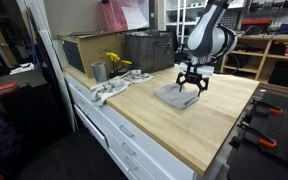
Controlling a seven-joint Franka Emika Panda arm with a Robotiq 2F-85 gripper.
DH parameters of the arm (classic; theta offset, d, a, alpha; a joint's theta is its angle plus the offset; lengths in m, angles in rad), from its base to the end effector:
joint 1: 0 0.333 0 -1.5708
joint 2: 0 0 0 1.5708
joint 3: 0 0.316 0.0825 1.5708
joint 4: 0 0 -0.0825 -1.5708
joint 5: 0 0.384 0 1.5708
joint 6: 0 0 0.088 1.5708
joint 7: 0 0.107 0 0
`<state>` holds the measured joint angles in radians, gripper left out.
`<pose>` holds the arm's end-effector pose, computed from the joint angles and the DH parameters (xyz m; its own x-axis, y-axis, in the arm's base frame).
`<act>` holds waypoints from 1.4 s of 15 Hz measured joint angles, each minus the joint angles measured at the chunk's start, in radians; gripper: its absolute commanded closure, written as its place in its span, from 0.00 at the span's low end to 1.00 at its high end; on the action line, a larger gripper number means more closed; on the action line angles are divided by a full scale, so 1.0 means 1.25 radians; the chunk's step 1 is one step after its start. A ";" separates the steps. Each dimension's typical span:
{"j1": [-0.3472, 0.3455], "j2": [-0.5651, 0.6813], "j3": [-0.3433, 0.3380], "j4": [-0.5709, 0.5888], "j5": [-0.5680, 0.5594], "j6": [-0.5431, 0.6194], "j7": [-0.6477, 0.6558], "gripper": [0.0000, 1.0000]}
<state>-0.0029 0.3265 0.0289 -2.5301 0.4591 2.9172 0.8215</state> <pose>0.4553 -0.0147 0.1571 0.3257 -0.9423 -0.0781 -0.9421 -0.3164 -0.1113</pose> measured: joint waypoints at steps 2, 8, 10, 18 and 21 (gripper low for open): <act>-0.041 0.032 0.043 0.002 0.052 0.028 -0.055 0.00; -0.191 0.121 0.114 0.055 0.131 0.063 -0.138 0.32; -0.237 0.145 0.138 0.083 0.141 0.066 -0.153 0.49; -0.334 0.168 0.240 0.107 0.157 0.077 -0.155 1.00; -0.328 0.141 0.240 0.081 0.151 0.052 -0.153 0.98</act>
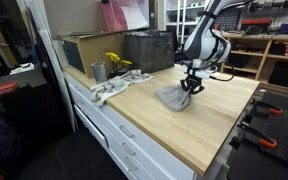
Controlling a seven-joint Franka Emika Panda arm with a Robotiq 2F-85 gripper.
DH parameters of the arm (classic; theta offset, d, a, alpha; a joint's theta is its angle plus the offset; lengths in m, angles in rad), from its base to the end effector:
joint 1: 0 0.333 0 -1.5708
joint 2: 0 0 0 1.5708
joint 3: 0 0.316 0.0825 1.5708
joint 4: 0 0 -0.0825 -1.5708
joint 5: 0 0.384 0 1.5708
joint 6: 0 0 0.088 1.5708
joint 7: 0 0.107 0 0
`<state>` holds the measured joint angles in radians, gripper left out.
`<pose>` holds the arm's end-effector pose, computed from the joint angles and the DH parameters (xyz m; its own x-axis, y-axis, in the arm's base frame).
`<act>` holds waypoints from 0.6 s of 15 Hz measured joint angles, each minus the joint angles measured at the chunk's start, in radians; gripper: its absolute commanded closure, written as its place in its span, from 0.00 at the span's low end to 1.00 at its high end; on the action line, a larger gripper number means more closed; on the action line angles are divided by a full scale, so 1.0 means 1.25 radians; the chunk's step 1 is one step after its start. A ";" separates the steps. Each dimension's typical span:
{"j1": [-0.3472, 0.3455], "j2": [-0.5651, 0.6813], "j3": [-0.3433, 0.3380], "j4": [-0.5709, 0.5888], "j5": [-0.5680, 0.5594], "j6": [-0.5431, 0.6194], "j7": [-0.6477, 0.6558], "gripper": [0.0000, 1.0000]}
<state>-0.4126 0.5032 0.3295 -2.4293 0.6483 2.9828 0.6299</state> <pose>0.4651 -0.0649 0.1129 0.1872 -0.9601 -0.2076 -0.9732 -0.1525 -0.1724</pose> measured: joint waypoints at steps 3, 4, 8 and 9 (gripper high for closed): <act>0.027 -0.058 -0.030 -0.031 -0.013 -0.084 0.000 0.98; 0.052 -0.082 -0.060 -0.033 -0.009 -0.133 -0.003 0.98; 0.151 -0.163 -0.185 -0.014 -0.009 -0.318 0.003 0.98; 0.165 -0.171 -0.207 -0.002 -0.009 -0.355 0.005 0.98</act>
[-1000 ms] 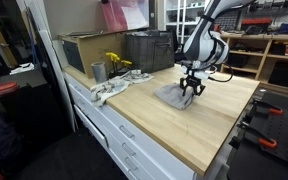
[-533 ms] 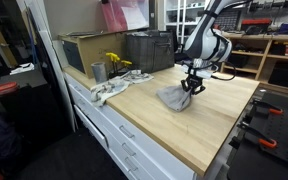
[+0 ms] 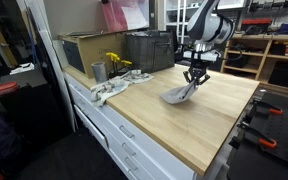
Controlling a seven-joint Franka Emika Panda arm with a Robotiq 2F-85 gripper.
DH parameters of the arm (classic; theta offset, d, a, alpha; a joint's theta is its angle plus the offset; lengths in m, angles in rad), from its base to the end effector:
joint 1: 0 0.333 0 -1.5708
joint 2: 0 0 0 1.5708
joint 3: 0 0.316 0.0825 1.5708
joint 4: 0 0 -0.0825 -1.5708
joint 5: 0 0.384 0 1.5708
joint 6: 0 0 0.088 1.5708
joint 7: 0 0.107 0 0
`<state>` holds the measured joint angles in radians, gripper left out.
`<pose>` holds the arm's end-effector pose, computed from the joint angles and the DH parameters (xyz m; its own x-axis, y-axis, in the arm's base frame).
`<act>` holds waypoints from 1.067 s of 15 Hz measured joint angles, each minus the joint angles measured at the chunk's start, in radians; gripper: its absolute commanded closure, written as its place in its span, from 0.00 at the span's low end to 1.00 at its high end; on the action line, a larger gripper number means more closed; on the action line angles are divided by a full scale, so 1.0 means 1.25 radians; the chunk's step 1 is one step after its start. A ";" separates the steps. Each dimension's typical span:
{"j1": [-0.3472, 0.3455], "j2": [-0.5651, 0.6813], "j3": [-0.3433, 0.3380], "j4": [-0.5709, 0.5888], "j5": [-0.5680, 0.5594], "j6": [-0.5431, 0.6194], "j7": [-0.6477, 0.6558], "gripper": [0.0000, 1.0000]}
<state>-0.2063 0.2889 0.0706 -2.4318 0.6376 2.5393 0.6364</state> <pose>0.4615 -0.0683 0.1738 0.2267 -0.9050 -0.3601 -0.9736 -0.2212 -0.0568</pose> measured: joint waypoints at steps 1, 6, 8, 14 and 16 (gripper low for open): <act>0.011 -0.004 -0.019 0.013 0.001 -0.032 0.001 0.98; 0.032 0.017 -0.069 0.079 0.043 -0.119 0.002 0.98; 0.037 0.044 -0.084 0.111 0.049 -0.131 0.024 0.98; 0.047 0.119 -0.110 0.196 0.049 -0.163 0.120 0.98; 0.047 0.135 -0.114 0.218 0.049 -0.183 0.158 0.98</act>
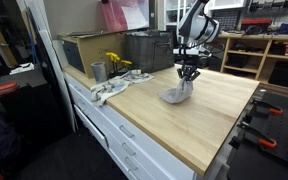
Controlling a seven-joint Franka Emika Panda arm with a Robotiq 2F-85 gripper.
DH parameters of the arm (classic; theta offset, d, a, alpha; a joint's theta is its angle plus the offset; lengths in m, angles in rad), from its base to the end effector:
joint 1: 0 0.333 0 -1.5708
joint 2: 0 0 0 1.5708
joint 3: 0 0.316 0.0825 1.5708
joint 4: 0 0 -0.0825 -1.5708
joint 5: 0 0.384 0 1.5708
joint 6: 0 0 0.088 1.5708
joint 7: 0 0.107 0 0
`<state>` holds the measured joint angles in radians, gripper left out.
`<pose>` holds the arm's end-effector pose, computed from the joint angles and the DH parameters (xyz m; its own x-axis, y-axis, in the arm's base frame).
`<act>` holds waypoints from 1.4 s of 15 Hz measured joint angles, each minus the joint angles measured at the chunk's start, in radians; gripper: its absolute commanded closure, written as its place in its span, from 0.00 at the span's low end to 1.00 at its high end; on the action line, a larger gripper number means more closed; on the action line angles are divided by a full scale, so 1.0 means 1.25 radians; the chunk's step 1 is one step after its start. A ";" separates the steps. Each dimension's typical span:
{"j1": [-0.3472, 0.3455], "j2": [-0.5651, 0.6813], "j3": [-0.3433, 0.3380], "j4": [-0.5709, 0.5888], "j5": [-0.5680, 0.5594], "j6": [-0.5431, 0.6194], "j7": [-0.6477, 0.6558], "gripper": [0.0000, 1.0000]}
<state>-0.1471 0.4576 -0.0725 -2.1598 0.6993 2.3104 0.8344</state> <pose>0.5226 -0.1051 0.1629 -0.0512 -0.8828 -0.4670 -0.9973 0.0201 0.0713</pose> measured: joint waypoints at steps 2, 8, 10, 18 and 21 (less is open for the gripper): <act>0.000 0.013 -0.004 0.020 0.000 -0.027 0.040 0.98; 0.010 0.051 -0.023 0.090 0.000 -0.091 0.239 0.98; 0.010 0.066 -0.025 0.120 0.000 -0.117 0.300 0.98; 0.010 0.126 -0.033 0.228 -0.007 -0.210 0.497 0.98; 0.008 0.157 -0.038 0.248 -0.003 -0.224 0.546 0.98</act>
<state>-0.1369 0.6540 -0.1203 -1.8501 0.6958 2.0301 1.5173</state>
